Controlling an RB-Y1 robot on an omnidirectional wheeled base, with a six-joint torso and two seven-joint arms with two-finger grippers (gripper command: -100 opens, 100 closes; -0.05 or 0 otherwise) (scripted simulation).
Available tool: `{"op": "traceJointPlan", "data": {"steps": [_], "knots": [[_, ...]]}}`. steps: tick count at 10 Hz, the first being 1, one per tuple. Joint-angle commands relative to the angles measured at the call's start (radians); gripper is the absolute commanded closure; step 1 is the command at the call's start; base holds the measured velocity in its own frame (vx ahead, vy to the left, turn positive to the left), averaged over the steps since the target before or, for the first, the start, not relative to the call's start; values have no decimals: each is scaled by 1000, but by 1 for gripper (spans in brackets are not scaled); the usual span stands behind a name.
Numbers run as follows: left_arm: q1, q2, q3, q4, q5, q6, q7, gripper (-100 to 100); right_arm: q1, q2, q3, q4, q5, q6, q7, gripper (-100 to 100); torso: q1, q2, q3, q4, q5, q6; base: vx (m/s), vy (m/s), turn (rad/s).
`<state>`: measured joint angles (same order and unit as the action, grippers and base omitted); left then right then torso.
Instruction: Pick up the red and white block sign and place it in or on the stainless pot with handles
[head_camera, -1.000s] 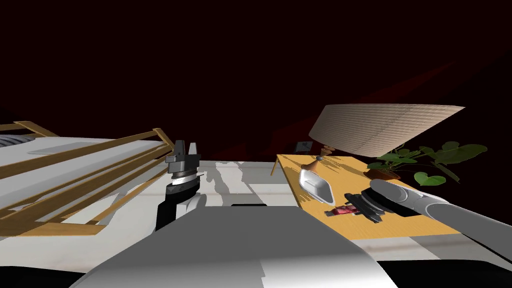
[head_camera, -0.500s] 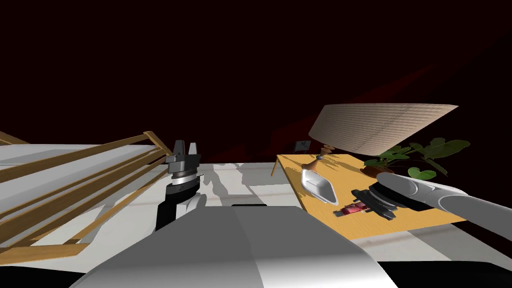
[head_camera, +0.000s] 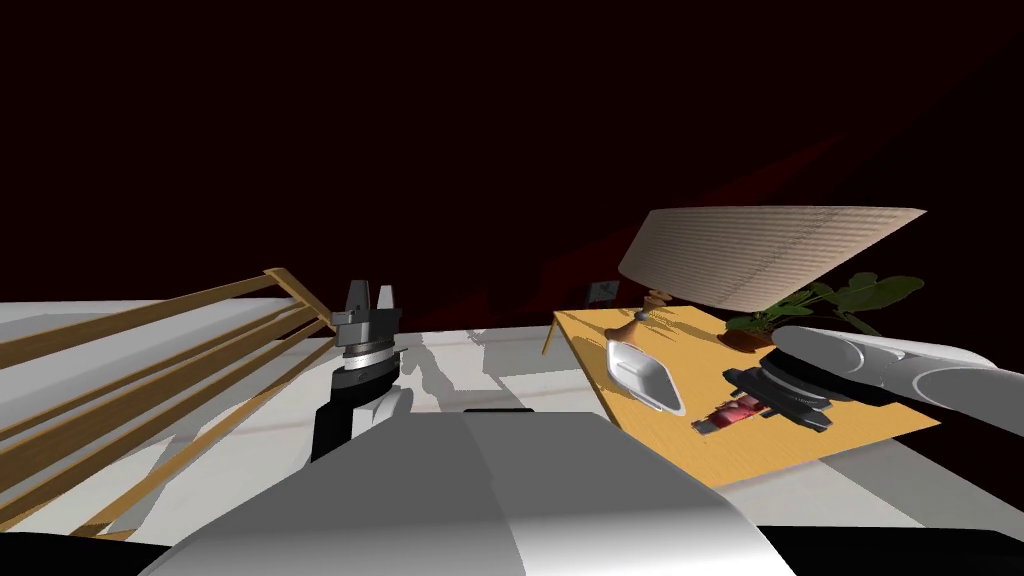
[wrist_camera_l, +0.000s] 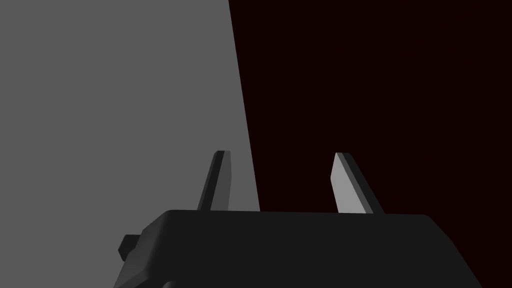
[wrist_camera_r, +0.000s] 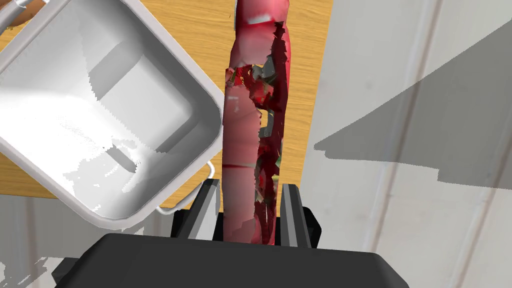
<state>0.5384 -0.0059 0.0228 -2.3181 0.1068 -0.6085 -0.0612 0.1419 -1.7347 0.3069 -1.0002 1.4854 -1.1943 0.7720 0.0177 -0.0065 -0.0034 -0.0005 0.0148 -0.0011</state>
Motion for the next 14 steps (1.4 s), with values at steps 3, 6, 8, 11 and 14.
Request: {"op": "traceJointPlan", "data": {"steps": [3, 6, 8, 11, 14], "knots": [[0, 0, 0, 0, 0, 0, 0, 0, 7, -61, -16, -10, -10, -15, -14, 100, -1, -1, 0, 1, 1, -1, 87, -4, -13], [0, 0, 0, 0, 0, 0, 0, 0, -13, -62, -38, -6, -26, -54, -72, 100, -5, 0, 1, 1, 0, -1, 71, -56, 84], [0, 0, 0, 0, 0, 0, 0, 0, -21, -53, -50, -10, -33, -76, -108, 100, -3, 2, 2, 2, 0, 0, 39, -45, 86], [0, 0, 0, 0, 0, 0, 0, 0, -32, -36, -68, -20, -42, -111, -167, 100, -3, 6, 5, 4, 1, 1, 5, -59, 112], [0, 0, 0, 0, 0, 0, 0, 0, -41, -20, -84, -33, -47, -144, -222, 100, -1, 8, 6, 4, 3, 2, 0, -57, 101]]}}
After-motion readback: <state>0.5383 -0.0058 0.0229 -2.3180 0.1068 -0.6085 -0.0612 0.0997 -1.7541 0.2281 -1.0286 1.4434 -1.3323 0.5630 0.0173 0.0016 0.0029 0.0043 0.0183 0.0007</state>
